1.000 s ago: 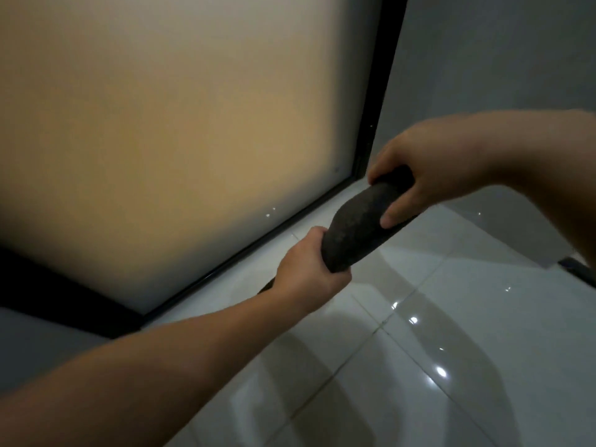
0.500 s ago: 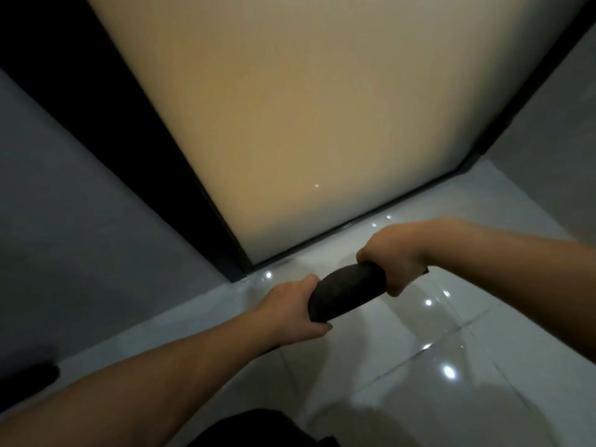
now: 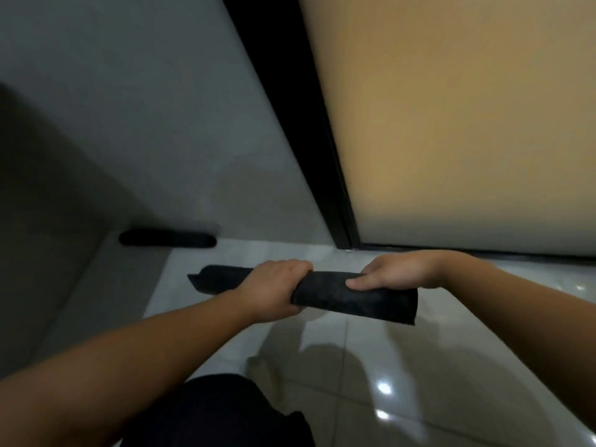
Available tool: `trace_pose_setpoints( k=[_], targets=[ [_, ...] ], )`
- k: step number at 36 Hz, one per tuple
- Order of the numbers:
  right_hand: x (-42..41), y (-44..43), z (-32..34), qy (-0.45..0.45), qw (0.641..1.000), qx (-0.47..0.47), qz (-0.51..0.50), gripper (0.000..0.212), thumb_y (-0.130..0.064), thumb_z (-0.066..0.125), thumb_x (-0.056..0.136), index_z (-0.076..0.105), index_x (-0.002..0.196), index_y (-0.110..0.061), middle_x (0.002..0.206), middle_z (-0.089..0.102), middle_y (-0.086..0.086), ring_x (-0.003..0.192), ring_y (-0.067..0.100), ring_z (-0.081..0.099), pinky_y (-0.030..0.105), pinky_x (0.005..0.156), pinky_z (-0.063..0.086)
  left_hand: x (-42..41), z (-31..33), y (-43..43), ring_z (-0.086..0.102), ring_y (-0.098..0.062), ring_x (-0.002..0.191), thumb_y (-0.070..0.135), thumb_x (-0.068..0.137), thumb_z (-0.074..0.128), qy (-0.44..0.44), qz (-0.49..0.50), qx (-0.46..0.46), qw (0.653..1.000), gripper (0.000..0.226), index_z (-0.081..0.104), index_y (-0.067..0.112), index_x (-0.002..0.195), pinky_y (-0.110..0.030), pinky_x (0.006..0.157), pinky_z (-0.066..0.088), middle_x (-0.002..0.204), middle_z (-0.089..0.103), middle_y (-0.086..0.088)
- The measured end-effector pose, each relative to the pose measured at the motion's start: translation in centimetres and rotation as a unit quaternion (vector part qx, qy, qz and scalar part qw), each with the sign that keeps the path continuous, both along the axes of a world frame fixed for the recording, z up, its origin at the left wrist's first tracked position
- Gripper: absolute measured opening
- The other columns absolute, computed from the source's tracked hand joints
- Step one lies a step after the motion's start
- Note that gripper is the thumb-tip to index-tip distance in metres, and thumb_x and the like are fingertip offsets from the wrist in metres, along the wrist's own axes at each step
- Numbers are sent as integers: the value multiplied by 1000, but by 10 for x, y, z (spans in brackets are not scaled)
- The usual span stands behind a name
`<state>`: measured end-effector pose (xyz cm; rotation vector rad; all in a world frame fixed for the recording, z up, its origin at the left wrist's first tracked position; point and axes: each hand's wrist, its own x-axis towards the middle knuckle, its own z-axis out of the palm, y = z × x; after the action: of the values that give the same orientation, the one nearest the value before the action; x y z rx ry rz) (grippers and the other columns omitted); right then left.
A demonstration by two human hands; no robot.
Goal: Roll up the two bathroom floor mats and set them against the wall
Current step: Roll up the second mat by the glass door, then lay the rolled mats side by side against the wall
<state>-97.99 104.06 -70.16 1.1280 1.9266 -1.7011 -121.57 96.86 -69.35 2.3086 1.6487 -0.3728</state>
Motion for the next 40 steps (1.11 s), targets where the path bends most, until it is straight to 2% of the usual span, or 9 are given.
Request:
trace_pose_setpoints(
  k=[5,8,11,14,17,25,31,35,40],
  targets=[
    [-25,-9,10,104,970,-204,-77,39,-35,56,90,63,111,-3,98,72,14,85,26,69,34,76,55,-30,42,-21,60,-21,83,40,75,64,71,3,70,995,35,52,24,104,-35,71,44,97,62,2],
    [-45,-12,10,126,960,-238,-81,45,-31,58,87,58,117,2,103,68,23,83,32,68,38,71,57,-53,41,-27,60,-22,85,40,74,64,72,-6,97,993,40,53,22,108,-36,73,44,99,61,1],
    [-72,-13,-9,149,961,-199,-119,44,-25,60,84,59,117,4,115,63,29,89,32,65,37,76,56,-83,19,-30,60,-24,85,40,72,65,73,-8,118,990,43,53,21,109,-37,75,45,99,61,-1],
    [-109,-19,-33,158,968,-133,-141,40,-24,66,76,65,112,-4,113,68,21,97,30,66,37,88,51,-121,-8,-33,60,-26,85,42,71,69,55,7,148,987,46,54,19,108,-37,76,44,98,61,-3],
    [-150,-28,-50,147,974,-81,-151,25,-16,64,85,67,110,-14,111,71,13,103,28,67,39,96,49,-160,-30,-35,59,-26,88,36,71,70,34,25,155,987,45,54,17,108,-38,81,42,99,60,-5],
    [-265,-28,-40,98,992,46,-65,19,-30,59,91,64,109,-30,97,71,-4,90,13,67,32,85,51,-264,-55,-43,50,-24,110,44,70,64,-11,98,166,981,59,48,19,121,-40,104,32,116,53,-2],
    [-331,-25,-41,81,984,156,-19,24,-31,57,92,62,114,-25,102,67,-2,92,15,63,34,86,51,-307,-56,-70,37,-24,126,41,77,62,-67,225,179,955,61,46,14,130,-38,113,23,133,45,-5],
    [-361,-22,-58,69,965,254,-2,30,-37,54,92,57,119,-26,108,64,-2,99,20,59,34,89,46,-316,-63,-61,55,-22,99,33,84,61,-131,368,176,904,36,55,13,114,-35,87,47,115,53,-4],
    [-399,-15,-83,97,943,317,23,16,-38,53,91,53,104,-28,92,64,0,83,20,59,33,72,46,-322,-68,-53,54,-20,81,27,88,61,-224,582,218,751,25,53,9,103,-24,78,40,110,44,-3]
  ],
)
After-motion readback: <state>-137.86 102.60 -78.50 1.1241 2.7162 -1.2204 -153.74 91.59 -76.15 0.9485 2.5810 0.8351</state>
